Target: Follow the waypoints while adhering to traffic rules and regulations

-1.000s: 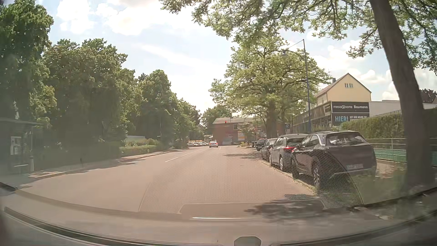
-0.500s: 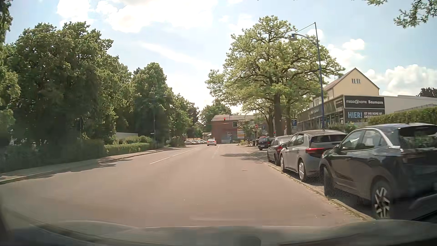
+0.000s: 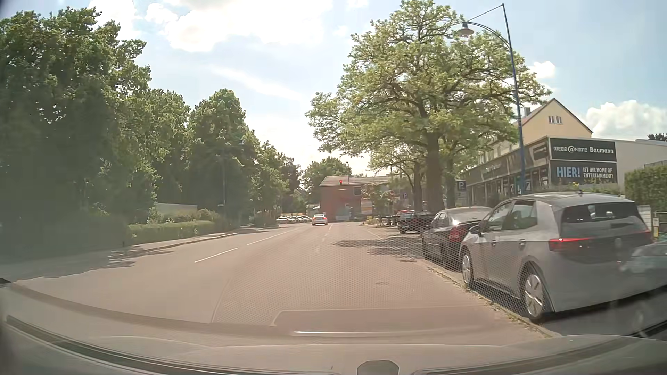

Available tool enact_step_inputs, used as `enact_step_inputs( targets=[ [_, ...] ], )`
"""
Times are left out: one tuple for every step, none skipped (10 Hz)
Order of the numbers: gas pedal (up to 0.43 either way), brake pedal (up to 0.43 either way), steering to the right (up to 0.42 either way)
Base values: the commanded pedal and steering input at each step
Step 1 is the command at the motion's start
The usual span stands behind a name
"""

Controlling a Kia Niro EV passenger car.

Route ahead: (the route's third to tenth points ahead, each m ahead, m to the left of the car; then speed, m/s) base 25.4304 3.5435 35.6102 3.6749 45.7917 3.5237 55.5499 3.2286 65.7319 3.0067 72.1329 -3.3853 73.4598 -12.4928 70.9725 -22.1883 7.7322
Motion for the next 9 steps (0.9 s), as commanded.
enact_step_inputs(
  targets=[
    [0.209,0.000,0.002],
    [0.209,0.000,0.002],
    [0.197,0.000,0.002],
    [0.197,0.000,0.002],
    [0.189,0.000,0.004],
    [0.177,0.000,0.005],
    [0.177,0.000,0.005],
    [0.177,0.000,0.005],
    [0.177,0.000,0.004]
  ],
)
